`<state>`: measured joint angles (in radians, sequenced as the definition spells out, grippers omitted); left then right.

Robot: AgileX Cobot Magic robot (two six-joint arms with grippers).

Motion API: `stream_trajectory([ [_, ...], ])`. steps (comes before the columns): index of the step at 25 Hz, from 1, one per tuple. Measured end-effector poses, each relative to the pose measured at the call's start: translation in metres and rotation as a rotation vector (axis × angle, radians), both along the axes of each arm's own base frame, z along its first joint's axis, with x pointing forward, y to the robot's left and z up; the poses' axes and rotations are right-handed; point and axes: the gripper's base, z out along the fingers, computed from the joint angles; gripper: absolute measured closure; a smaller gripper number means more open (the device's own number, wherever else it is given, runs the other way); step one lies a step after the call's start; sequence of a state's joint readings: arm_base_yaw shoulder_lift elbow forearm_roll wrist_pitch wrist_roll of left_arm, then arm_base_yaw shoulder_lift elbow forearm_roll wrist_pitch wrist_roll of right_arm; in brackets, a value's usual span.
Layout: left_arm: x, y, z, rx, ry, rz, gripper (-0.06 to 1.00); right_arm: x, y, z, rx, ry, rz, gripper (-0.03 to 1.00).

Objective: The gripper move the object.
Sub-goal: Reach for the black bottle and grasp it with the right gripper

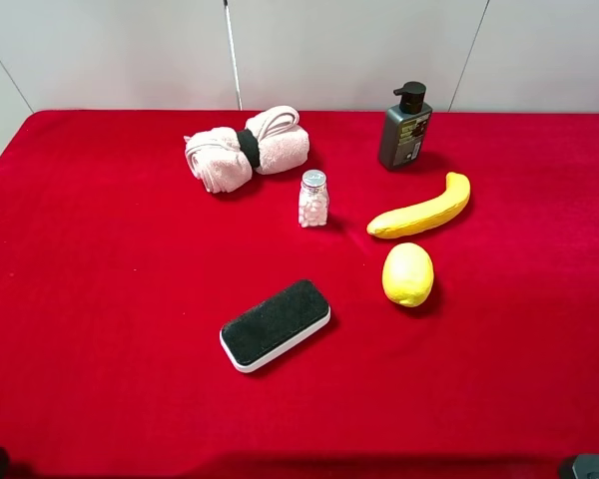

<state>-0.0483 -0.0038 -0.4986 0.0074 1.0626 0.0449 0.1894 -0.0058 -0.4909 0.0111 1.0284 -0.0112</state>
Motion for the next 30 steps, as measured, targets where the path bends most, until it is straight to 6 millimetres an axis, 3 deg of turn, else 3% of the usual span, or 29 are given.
stream_trajectory([
  [30,0.0,0.0,0.0,0.0,0.0,0.0,-0.05,0.0,0.0,0.0,0.0,0.0,0.0,0.27],
])
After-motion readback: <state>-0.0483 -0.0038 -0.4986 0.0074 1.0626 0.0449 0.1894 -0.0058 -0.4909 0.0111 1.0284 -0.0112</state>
